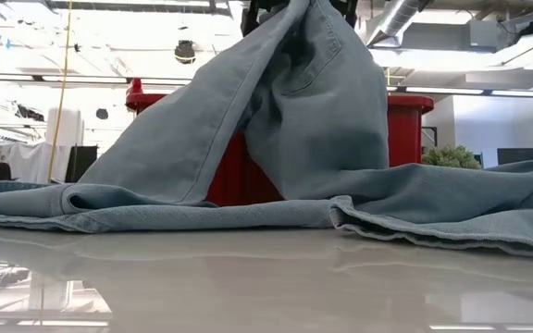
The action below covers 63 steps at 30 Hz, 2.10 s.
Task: Fold Laundry from Bin
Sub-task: Fold the light blue pants
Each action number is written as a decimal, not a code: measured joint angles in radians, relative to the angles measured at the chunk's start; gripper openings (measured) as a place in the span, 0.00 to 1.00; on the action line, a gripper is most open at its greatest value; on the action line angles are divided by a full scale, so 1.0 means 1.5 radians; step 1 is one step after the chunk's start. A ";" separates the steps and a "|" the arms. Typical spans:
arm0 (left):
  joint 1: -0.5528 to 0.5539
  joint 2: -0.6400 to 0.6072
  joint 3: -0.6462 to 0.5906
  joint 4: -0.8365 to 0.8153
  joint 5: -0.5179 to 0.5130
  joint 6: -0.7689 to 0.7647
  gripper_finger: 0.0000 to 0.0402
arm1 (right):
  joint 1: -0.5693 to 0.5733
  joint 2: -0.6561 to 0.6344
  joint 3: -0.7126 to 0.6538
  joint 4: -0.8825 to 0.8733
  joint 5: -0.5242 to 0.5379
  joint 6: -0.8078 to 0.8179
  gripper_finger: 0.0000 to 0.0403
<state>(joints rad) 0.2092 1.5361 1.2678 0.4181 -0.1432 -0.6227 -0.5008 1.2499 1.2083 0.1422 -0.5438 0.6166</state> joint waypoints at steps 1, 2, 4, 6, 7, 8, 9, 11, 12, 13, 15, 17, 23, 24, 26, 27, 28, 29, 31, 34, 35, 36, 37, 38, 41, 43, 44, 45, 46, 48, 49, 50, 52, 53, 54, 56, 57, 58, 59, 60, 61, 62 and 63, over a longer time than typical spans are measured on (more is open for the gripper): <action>0.000 0.001 0.000 -0.001 0.000 -0.003 0.01 | 0.005 0.000 0.000 0.000 0.013 0.000 0.64; 0.000 0.002 0.000 -0.004 0.000 -0.004 0.01 | 0.010 0.000 0.000 -0.001 0.029 0.001 0.66; 0.000 0.002 0.000 -0.007 0.000 -0.004 0.01 | 0.018 0.000 0.000 -0.004 0.064 0.001 0.68; 0.000 0.002 0.000 -0.007 0.000 -0.004 0.01 | 0.026 0.000 0.000 -0.006 0.093 0.000 0.68; 0.000 0.002 0.000 -0.007 0.000 -0.003 0.01 | 0.031 0.000 0.000 -0.008 0.102 0.000 0.69; 0.000 0.002 0.000 -0.007 -0.001 -0.002 0.01 | 0.036 0.000 0.000 -0.009 0.114 0.000 0.69; 0.000 0.002 0.000 -0.007 -0.001 -0.002 0.01 | 0.043 0.000 0.000 -0.012 0.134 0.000 0.69; 0.000 0.002 0.000 -0.008 -0.001 -0.005 0.01 | 0.061 0.000 0.000 -0.017 0.180 -0.008 0.69; 0.000 0.002 0.000 -0.011 -0.001 -0.005 0.01 | 0.071 0.000 0.000 -0.020 0.202 -0.021 0.69; 0.000 0.002 0.000 -0.013 -0.002 -0.005 0.01 | 0.081 0.000 0.000 -0.023 0.223 -0.034 0.69; 0.000 0.002 0.000 -0.018 -0.002 -0.005 0.01 | 0.102 0.000 0.000 -0.029 0.260 -0.055 0.69; 0.000 0.002 0.000 -0.023 -0.002 -0.006 0.01 | 0.125 0.008 0.000 -0.028 0.292 -0.079 0.69; 0.000 0.002 0.000 -0.039 -0.001 -0.006 0.01 | 0.163 0.024 0.008 -0.042 0.370 -0.134 0.69; 0.000 0.002 0.000 -0.044 0.000 -0.006 0.01 | 0.165 0.030 0.010 -0.051 0.379 -0.141 0.69; 0.000 0.003 0.000 -0.048 0.000 -0.005 0.02 | 0.170 0.042 0.019 -0.054 0.387 -0.154 0.69; 0.000 0.003 0.000 -0.048 0.001 -0.002 0.02 | 0.171 0.047 0.021 -0.056 0.387 -0.155 0.69; 0.000 0.003 0.000 -0.048 0.002 0.002 0.03 | 0.172 0.055 0.026 -0.058 0.390 -0.158 0.69; -0.001 0.003 0.000 -0.048 0.003 0.006 0.04 | 0.172 0.061 0.032 -0.058 0.395 -0.158 0.69; -0.003 0.003 0.000 -0.049 0.009 0.017 0.07 | 0.172 0.064 0.035 -0.062 0.399 -0.166 0.68; -0.006 0.003 0.000 -0.049 0.016 0.044 0.13 | 0.172 0.065 0.035 -0.063 0.412 -0.172 0.59; -0.007 0.003 0.000 -0.049 0.016 0.052 0.15 | 0.172 0.062 0.035 -0.064 0.412 -0.172 0.54; -0.007 0.003 0.000 -0.049 0.018 0.058 0.18 | 0.172 0.060 0.035 -0.067 0.413 -0.173 0.48; -0.008 0.003 0.000 -0.048 0.021 0.063 0.20 | 0.170 0.056 0.035 -0.068 0.414 -0.173 0.40; -0.009 0.003 0.000 -0.047 0.021 0.066 0.23 | 0.167 0.052 0.035 -0.068 0.413 -0.174 0.31; -0.008 -0.001 0.000 -0.055 0.037 0.066 0.32 | 0.162 0.032 0.035 -0.075 0.412 -0.203 0.16; -0.001 -0.010 0.000 -0.072 0.067 0.057 0.36 | 0.161 0.013 0.041 -0.082 0.412 -0.227 0.16; 0.003 -0.018 0.000 -0.079 0.088 0.046 0.38 | 0.158 0.003 0.052 -0.083 0.403 -0.236 0.16; 0.008 -0.029 0.000 -0.078 0.113 0.040 0.39 | 0.156 -0.007 0.066 -0.083 0.379 -0.250 0.16; 0.012 -0.042 0.000 -0.071 0.142 0.036 0.40 | 0.155 -0.016 0.082 -0.081 0.349 -0.272 0.16; 0.016 -0.072 0.000 -0.051 0.188 0.036 0.41 | 0.160 -0.030 0.125 -0.061 0.272 -0.316 0.16; 0.017 -0.087 0.000 -0.031 0.210 0.040 0.41 | 0.168 -0.036 0.149 -0.049 0.228 -0.336 0.16; 0.016 -0.102 0.000 -0.012 0.229 0.044 0.41 | 0.176 -0.039 0.175 -0.042 0.182 -0.356 0.16; 0.013 -0.134 0.000 0.057 0.281 0.051 0.41 | 0.196 -0.043 0.228 -0.036 0.097 -0.390 0.16; 0.011 -0.152 0.000 0.093 0.307 0.051 0.41 | 0.205 -0.043 0.251 -0.037 0.069 -0.398 0.16; 0.009 -0.170 0.000 0.130 0.328 0.051 0.41 | 0.215 -0.041 0.274 -0.040 0.043 -0.406 0.16; 0.006 -0.207 0.000 0.164 0.336 0.049 0.41 | 0.233 -0.036 0.313 -0.043 0.005 -0.415 0.16; 0.004 -0.226 0.000 0.157 0.325 0.054 0.41 | 0.241 -0.035 0.330 -0.044 -0.010 -0.417 0.16; 0.000 -0.240 0.000 0.138 0.307 0.068 0.41 | 0.249 -0.031 0.344 -0.043 -0.021 -0.417 0.16; -0.007 -0.251 0.000 0.113 0.280 0.085 0.42 | 0.258 -0.026 0.356 -0.042 -0.023 -0.417 0.16; -0.018 -0.257 0.000 0.086 0.248 0.099 0.42 | 0.267 -0.024 0.367 -0.042 -0.023 -0.416 0.16; -0.031 -0.258 0.000 0.064 0.220 0.117 0.42 | 0.274 -0.022 0.374 -0.044 -0.022 -0.416 0.16; -0.046 -0.256 0.000 0.049 0.208 0.139 0.42 | 0.282 -0.018 0.379 -0.047 -0.018 -0.417 0.16; -0.060 -0.248 0.000 0.039 0.204 0.161 0.42 | 0.287 -0.014 0.381 -0.048 -0.011 -0.416 0.16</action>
<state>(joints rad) 0.1192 1.1636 1.2682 0.4762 0.1633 -0.3808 -0.0700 1.2289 1.7805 0.0697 -0.5608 -0.0078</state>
